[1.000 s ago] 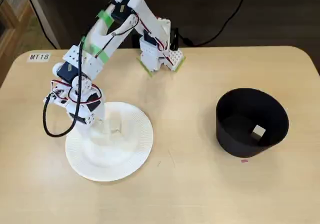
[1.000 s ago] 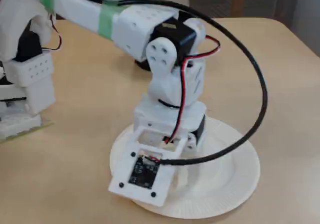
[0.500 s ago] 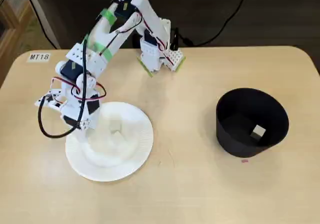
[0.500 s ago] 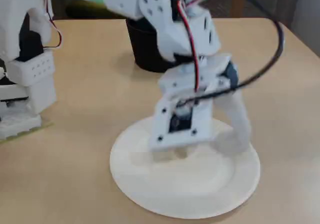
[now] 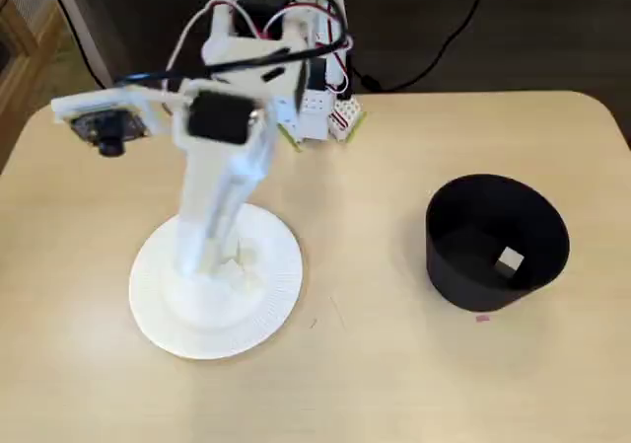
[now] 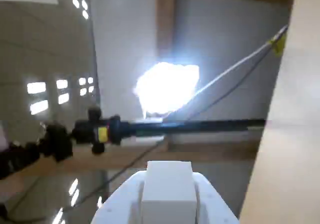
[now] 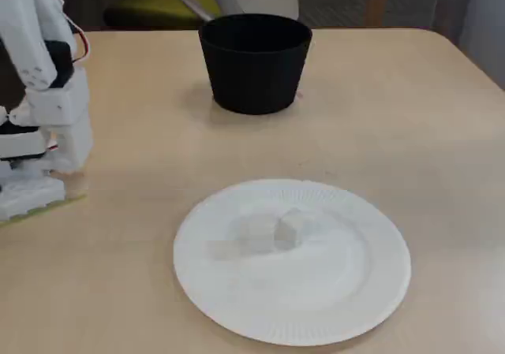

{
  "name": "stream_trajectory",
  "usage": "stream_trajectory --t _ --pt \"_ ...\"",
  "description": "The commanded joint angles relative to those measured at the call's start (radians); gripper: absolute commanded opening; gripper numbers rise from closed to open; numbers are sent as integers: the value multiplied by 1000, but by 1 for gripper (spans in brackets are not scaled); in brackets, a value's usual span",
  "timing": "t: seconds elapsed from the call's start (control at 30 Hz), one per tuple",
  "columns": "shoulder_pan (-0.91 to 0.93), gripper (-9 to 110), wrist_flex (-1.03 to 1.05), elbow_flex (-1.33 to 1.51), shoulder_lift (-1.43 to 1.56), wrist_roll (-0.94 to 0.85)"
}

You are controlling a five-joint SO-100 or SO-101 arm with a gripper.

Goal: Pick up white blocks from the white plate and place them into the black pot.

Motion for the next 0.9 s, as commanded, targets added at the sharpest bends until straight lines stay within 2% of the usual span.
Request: stream_trajectory --t 0.0,0.23,0.4,0.63,0.87 --pt "-178 -2 -77 123 152 23" --pt "-508 -2 110 410 347 21" --pt "-660 -2 173 560 396 23" --pt "-736 -2 187 742 453 0" --pt "-729 -2 92 854 476 -8"
